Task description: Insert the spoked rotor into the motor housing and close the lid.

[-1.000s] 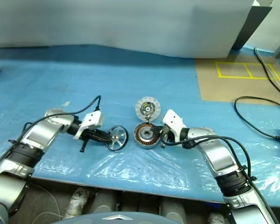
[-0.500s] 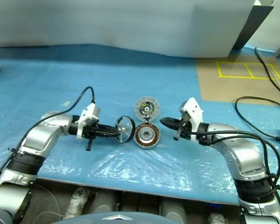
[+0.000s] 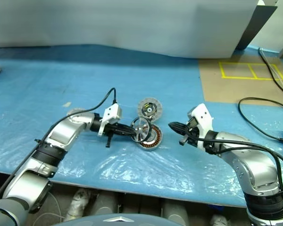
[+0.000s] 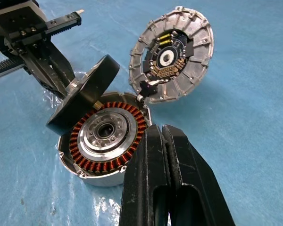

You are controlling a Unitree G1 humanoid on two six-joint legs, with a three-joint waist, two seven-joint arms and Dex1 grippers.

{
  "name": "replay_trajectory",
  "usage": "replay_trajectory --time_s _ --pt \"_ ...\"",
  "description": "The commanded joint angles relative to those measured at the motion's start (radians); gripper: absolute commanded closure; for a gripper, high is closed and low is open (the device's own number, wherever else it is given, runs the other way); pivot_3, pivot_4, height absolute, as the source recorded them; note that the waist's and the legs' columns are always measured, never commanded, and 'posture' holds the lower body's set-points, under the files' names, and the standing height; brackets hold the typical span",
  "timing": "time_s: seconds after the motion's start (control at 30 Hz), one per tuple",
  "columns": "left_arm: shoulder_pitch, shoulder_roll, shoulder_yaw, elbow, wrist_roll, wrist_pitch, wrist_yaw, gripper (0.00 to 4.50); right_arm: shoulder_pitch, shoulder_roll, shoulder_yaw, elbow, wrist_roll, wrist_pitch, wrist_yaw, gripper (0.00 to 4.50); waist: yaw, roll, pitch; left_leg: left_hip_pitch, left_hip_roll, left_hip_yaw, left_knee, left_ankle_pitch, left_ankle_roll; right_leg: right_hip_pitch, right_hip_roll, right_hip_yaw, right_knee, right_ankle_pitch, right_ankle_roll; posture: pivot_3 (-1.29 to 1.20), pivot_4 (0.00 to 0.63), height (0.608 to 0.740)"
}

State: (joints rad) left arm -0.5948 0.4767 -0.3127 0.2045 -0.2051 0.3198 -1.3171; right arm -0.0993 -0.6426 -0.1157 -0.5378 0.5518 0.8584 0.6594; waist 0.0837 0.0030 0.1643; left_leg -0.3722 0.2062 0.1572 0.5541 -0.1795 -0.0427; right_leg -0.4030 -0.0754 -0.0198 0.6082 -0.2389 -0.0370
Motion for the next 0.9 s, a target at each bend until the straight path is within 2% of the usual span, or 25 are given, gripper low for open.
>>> replay_trajectory --time_s 0.03,0.2,0.43,0.63,0.9 --pt "-0.042 -0.004 0.0 -0.036 -0.036 0.048 -0.04 4.48 0.004 -0.005 -0.01 -0.047 0.007 -0.018 -0.015 4.5 0.002 0.0 0.0 0.0 0.0 0.0 0.0 0.0 0.0 0.0 0.0 0.0 0.0 0.0 0.0 0.0 0.15 0.74" --pt "-0.039 0.011 0.03 -0.081 -0.113 0.093 -0.115 4.48 0.003 -0.012 -0.008 -0.052 0.007 -0.016 -0.024 4.5 0.004 0.0 0.0 0.0 0.0 0.0 0.0 0.0 0.0 0.0 0.0 0.0 0.0 0.0 0.0 0.0 0.15 0.74" --pt "-0.062 -0.007 -0.009 0.011 -0.039 0.018 -0.076 4.48 -0.002 -0.015 0.017 -0.046 -0.008 -0.024 -0.034 4.5 0.011 0.0 0.0 0.0 0.0 0.0 0.0 0.0 0.0 0.0 0.0 0.0 0.0 0.0 0.0 0.0 0.15 0.74" --pt "-0.082 -0.044 -0.035 0.027 -0.01 0.034 -0.067 4.48 0.004 -0.017 0.035 -0.045 -0.021 -0.033 -0.039 4.5 0.013 0.0 0.0 0.0 0.0 0.0 0.0 0.0 0.0 0.0 0.0 0.0 0.0 0.0 0.0 0.0 0.15 0.74" --pt "-0.088 -0.036 -0.055 0.057 0.016 0.024 -0.091 4.48 0.018 -0.02 0.042 -0.053 -0.029 -0.035 -0.048 4.5 0.014 0.0 0.0 0.0 0.0 0.0 0.0 0.0 0.0 0.0 0.0 0.0 0.0 0.0 0.0 0.0 0.15 0.74"
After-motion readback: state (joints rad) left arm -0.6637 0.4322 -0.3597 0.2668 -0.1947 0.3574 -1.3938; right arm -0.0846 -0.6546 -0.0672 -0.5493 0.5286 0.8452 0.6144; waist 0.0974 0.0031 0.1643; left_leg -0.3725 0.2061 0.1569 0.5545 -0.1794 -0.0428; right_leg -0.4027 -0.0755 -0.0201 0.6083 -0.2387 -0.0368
